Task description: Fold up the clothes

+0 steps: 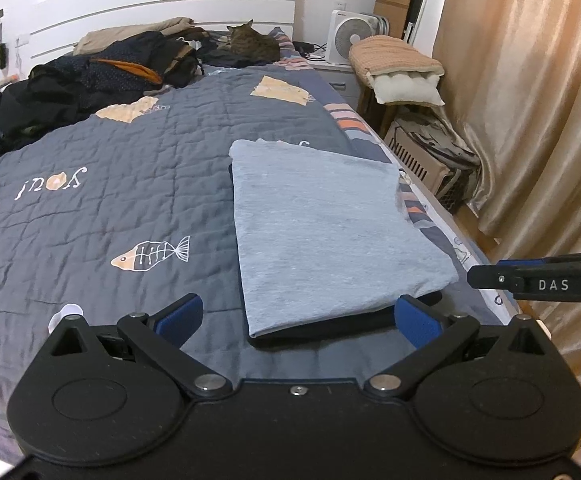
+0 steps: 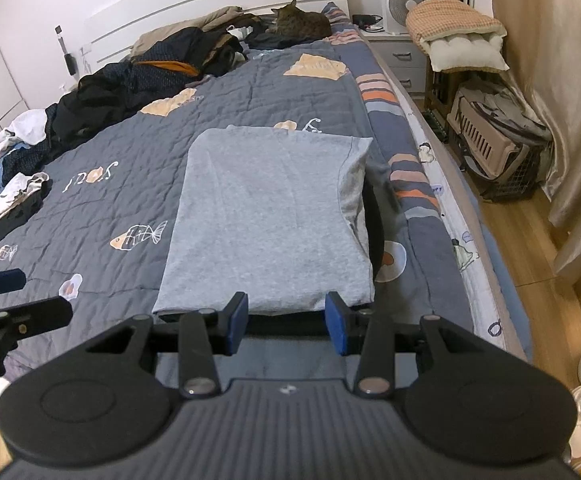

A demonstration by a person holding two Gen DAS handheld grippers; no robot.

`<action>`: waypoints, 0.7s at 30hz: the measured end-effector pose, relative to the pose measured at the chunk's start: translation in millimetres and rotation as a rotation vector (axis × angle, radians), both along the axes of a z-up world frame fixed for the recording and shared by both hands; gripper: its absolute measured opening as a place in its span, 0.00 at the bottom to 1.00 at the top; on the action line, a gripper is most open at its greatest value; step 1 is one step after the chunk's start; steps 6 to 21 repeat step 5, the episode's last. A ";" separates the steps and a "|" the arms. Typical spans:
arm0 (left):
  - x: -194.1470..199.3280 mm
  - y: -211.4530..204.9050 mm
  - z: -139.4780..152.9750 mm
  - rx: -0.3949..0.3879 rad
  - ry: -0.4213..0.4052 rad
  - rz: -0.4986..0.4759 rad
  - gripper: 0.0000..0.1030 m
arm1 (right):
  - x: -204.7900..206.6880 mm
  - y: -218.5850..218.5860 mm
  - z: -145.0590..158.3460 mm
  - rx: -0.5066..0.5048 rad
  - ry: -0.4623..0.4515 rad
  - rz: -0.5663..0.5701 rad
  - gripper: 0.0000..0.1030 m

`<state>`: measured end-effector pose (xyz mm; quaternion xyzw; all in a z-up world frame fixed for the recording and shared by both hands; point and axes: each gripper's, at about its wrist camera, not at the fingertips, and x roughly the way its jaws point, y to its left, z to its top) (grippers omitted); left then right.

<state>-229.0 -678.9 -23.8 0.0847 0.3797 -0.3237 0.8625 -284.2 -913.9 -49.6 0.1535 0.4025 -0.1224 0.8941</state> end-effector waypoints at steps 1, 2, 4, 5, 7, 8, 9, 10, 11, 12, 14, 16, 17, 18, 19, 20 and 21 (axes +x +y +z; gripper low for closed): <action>-0.2 0.1 -0.5 0.000 0.001 0.001 1.00 | 0.2 0.1 -0.2 0.000 0.001 0.000 0.40; -0.2 0.1 -0.8 0.000 0.003 0.002 1.00 | 0.9 -0.8 0.0 0.000 0.003 0.000 0.40; 1.2 -0.3 -0.8 -0.001 0.014 -0.002 1.00 | 1.1 -0.8 -0.8 -0.004 0.006 -0.001 0.40; 1.5 -0.5 -1.4 -0.004 0.020 -0.005 1.00 | 1.1 -0.8 -1.1 -0.006 0.007 -0.002 0.40; 1.5 -0.5 -1.4 -0.004 0.020 -0.005 1.00 | 1.1 -0.8 -1.1 -0.006 0.007 -0.002 0.40; 1.5 -0.5 -1.4 -0.004 0.020 -0.005 1.00 | 1.1 -0.8 -1.1 -0.006 0.007 -0.002 0.40; 1.5 -0.5 -1.4 -0.004 0.020 -0.005 1.00 | 1.1 -0.8 -1.1 -0.006 0.007 -0.002 0.40; 1.5 -0.5 -1.4 -0.004 0.020 -0.005 1.00 | 1.1 -0.8 -1.1 -0.006 0.007 -0.002 0.40; 1.5 -0.5 -1.4 -0.004 0.020 -0.005 1.00 | 1.1 -0.8 -1.1 -0.006 0.007 -0.002 0.40; 1.5 -0.5 -1.4 -0.004 0.020 -0.005 1.00 | 1.1 -0.8 -1.1 -0.006 0.007 -0.002 0.40; 1.5 -0.5 -1.4 -0.004 0.020 -0.005 1.00 | 1.1 -0.8 -1.1 -0.006 0.007 -0.002 0.40; 1.5 -0.5 -1.4 -0.004 0.020 -0.005 1.00 | 1.1 -0.8 -1.1 -0.006 0.007 -0.002 0.40; 1.5 -0.5 -1.4 -0.004 0.020 -0.005 1.00 | 1.1 -0.8 -1.1 -0.006 0.007 -0.002 0.40; 1.5 -0.5 -1.4 -0.004 0.020 -0.005 1.00 | 1.1 -0.8 -1.1 -0.006 0.007 -0.002 0.40; 1.5 -0.5 -1.4 -0.004 0.020 -0.005 1.00 | 1.1 -0.8 -1.1 -0.006 0.007 -0.002 0.40; 1.5 -0.5 -1.4 -0.004 0.020 -0.005 1.00 | 1.1 -0.8 -1.1 -0.006 0.007 -0.002 0.40; 1.5 -0.5 -1.4 -0.004 0.020 -0.005 1.00 | 1.1 -0.8 -1.1 -0.006 0.007 -0.002 0.40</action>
